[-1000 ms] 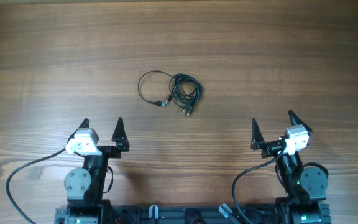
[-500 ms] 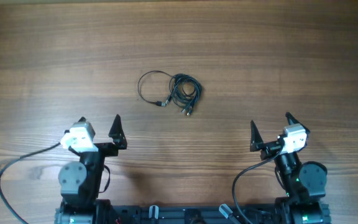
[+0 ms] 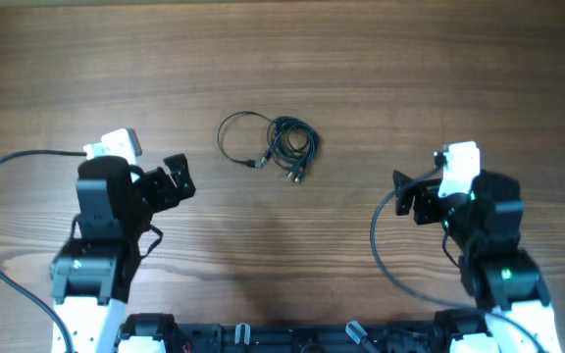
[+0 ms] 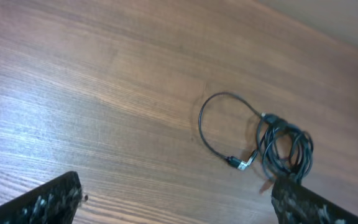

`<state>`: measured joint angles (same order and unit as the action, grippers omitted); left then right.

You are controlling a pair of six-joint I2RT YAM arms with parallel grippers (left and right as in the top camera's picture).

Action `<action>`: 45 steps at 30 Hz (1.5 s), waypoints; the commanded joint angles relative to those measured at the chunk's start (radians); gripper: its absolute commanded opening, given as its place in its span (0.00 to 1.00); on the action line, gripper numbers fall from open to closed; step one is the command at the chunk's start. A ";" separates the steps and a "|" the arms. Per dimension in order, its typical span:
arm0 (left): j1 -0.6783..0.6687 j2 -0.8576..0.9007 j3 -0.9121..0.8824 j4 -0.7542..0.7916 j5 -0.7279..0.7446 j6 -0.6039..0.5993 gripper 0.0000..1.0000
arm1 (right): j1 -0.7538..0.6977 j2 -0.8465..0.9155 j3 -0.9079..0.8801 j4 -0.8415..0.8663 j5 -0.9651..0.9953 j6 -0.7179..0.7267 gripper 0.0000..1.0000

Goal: Untangle cables

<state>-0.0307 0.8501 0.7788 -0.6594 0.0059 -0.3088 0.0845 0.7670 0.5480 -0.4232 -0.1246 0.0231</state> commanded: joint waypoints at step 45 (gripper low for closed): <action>-0.404 1.069 0.092 0.987 0.193 0.091 0.04 | 0.008 0.285 0.230 -0.030 -0.164 0.111 0.90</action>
<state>-0.4301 1.9461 0.8654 0.3431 0.1543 -0.2211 0.0875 1.0092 0.7567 -0.4629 -0.2878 0.1207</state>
